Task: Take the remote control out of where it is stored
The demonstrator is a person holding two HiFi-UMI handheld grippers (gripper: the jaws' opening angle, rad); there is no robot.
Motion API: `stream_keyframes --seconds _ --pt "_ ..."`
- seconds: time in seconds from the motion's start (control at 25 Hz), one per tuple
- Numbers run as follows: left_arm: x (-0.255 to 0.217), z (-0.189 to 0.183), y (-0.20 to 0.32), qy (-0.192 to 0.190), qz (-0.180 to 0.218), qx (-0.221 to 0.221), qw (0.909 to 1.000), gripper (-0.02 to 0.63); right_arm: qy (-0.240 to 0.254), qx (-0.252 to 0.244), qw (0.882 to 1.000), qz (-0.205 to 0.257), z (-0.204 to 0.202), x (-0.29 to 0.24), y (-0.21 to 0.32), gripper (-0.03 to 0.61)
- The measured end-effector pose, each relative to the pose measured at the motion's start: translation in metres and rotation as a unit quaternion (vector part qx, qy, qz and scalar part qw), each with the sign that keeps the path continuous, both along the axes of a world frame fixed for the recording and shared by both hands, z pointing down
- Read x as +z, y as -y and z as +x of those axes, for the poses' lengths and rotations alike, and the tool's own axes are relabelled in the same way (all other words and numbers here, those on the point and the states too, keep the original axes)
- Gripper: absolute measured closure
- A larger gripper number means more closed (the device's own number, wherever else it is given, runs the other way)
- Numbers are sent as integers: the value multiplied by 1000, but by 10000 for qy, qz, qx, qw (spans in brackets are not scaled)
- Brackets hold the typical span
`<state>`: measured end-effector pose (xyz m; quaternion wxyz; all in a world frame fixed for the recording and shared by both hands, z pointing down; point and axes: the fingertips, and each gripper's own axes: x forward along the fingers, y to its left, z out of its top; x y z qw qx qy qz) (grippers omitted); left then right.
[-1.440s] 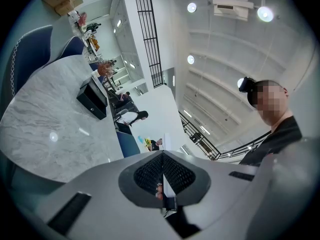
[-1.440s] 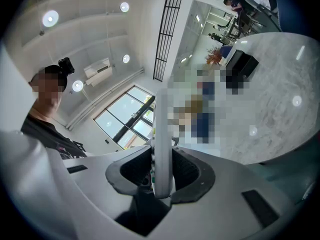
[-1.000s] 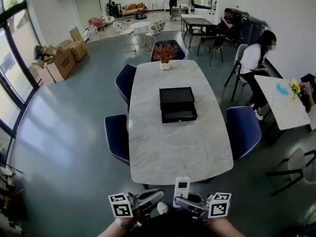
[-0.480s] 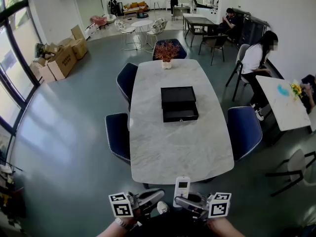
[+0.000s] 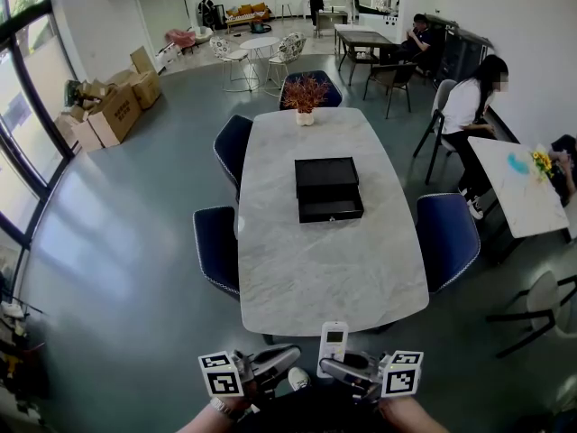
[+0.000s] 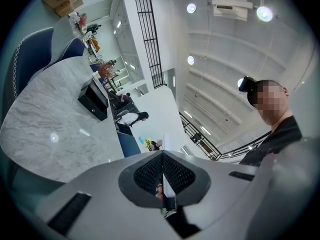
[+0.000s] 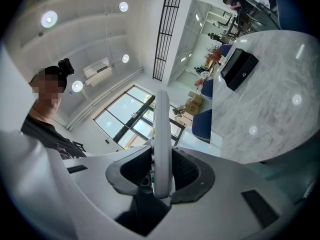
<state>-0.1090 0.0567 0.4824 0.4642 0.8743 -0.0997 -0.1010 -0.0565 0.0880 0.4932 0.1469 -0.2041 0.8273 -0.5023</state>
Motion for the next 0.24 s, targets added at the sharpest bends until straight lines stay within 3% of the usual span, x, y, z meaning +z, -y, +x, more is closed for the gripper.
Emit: stream_keyframes --seconds 0.24 --pt "-1 1 -2 9 0 21 10000 609 -3 21 10000 1 1 -1 -1 454"
